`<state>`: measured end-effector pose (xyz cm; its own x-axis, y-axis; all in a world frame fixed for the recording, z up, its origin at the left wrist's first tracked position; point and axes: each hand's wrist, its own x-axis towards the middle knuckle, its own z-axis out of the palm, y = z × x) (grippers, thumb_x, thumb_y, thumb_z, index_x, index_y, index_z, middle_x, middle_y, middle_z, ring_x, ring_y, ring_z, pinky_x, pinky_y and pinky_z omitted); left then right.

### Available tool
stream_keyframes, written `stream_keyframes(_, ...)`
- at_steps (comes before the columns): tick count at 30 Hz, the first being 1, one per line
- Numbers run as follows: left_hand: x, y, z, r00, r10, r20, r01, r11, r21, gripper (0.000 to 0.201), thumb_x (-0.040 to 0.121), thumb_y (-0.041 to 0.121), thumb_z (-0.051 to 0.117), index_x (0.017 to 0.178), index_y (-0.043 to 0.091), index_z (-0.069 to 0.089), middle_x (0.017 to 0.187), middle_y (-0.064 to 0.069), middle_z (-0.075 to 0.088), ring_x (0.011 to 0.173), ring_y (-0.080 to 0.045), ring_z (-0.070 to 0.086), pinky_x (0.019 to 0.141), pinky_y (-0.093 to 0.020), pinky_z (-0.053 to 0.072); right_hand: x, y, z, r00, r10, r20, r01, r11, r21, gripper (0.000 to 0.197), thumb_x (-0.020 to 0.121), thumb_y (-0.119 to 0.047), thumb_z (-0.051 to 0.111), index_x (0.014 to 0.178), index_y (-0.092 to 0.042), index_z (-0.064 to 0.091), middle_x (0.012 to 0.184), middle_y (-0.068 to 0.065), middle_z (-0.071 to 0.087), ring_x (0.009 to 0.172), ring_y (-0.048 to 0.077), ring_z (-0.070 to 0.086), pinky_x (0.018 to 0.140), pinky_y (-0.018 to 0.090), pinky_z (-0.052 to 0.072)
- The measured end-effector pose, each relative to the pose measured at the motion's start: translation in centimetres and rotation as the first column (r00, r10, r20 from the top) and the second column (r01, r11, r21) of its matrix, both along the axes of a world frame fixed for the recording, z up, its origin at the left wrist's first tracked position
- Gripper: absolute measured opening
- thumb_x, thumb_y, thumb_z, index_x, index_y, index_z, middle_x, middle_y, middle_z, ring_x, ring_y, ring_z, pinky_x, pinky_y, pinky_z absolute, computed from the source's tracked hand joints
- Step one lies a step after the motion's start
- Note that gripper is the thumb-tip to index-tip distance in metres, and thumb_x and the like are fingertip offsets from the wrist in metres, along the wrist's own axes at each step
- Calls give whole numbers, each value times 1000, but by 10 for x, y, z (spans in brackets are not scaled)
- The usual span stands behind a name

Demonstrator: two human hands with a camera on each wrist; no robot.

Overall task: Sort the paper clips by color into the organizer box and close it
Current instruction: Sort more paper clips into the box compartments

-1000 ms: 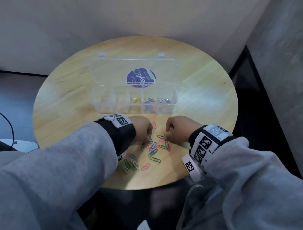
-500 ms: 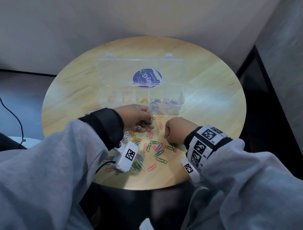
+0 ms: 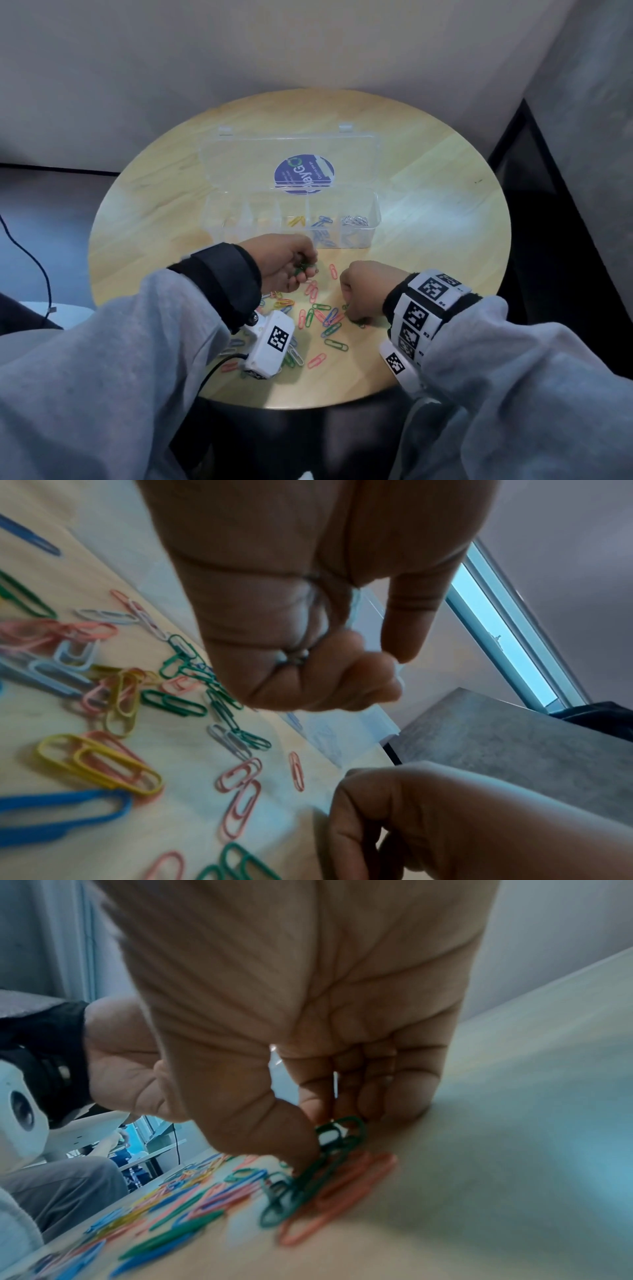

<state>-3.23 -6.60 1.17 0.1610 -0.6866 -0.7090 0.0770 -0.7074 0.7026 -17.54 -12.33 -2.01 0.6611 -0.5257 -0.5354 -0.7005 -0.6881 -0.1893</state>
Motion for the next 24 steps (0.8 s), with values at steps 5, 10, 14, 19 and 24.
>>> stream_keyframes(5, -7, -3, 5, 978, -127, 163, 133, 991, -26, 25, 89, 3, 34, 80, 14, 55, 56, -2, 45, 43, -10, 37, 42, -18, 26, -2, -2, 4, 997, 11, 74, -15, 998, 56, 11, 72, -7, 61, 80, -14, 59, 87, 6, 66, 81, 24, 62, 62, 30, 50)
stream_keyframes(10, -10, -3, 8, 937, -279, 210, 279, 960, 31, 32, 91, 8, 38, 71, 12, 62, 58, -1, 48, 39, -7, 41, 44, -17, 30, -16, -19, 12, 935, -282, 214, 207, 926, 315, 17, 80, -4, 53, 85, -21, 55, 73, 1, 60, 68, 20, 59, 65, 29, 52)
stream_keyframes(14, -9, -3, 7, 974, -188, 129, 195, 980, -45, 30, 89, -6, 32, 82, 13, 54, 56, -4, 53, 36, -7, 45, 38, -15, 33, -27, -28, 25, 710, -666, 228, 335, 604, 723, 28, 89, 6, 35, 76, -6, 57, 65, 8, 48, 54, 17, 52, 50, 20, 52)
stream_keyframes(19, -6, 0, 7, 986, -133, 99, 139, 988, -64, 36, 84, -9, 26, 87, 14, 53, 64, -7, 49, 38, -9, 43, 36, -15, 31, -33, -21, 26, 672, -732, 117, 359, 460, 812, 26, 91, 2, 33, 72, -6, 49, 65, 8, 42, 52, 16, 46, 41, 18, 42)
stream_keyframes(24, -7, 2, 3, 958, -186, 217, 193, 981, -13, 43, 85, -11, 27, 91, 21, 55, 66, -3, 45, 44, -10, 37, 42, -17, 27, -35, -15, 22, 950, -306, 69, 257, 886, 386, 25, 84, -27, 65, 66, -17, 50, 59, -1, 49, 51, 12, 46, 53, 24, 37)
